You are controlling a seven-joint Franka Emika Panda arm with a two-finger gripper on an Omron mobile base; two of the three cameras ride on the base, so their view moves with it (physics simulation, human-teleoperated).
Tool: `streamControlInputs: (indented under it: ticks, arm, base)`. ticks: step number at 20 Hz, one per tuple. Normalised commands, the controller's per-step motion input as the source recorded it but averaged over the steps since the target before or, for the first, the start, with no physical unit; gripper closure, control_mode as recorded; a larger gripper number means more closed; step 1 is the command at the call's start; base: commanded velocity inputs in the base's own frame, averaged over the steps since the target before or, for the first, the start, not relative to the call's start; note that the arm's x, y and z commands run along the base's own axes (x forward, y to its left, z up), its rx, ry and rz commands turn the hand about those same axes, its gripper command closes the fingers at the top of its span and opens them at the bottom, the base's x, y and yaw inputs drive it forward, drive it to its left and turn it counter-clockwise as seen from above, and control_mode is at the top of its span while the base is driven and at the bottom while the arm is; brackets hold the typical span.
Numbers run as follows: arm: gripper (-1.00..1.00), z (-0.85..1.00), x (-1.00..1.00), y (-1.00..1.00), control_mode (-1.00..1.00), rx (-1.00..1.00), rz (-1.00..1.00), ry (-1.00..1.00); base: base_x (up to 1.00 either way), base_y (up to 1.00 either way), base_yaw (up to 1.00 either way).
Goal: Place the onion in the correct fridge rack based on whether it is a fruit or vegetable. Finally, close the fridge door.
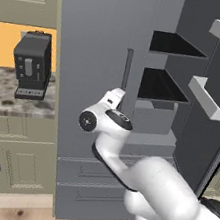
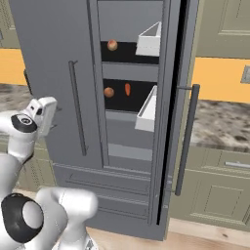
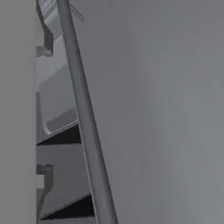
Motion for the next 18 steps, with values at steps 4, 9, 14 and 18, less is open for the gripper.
streamControlInputs:
  ticks: [4, 9, 14, 18]
  arm:
    - [-1.00, 0.58, -1.00, -0.49, -1.00, 0.43, -0.17, 0.03]
    - [-1.00, 0.23, -1.00, -0.90, -1.00, 0.41, -0.13, 0.00]
    - [-1.00, 0.00, -0.95, -1.00, -1.00, 0.45, -0.06, -0.04]
    - [-1.00, 0.00, -0.82, -1.00, -1.00, 0.52, -0.02, -0.11]
  base:
    - [0.00, 0.00, 0.00]
    - [0.00, 0.00, 0.00]
    - [0.00, 0.00, 0.00]
    - [0.00, 0.00, 0.00]
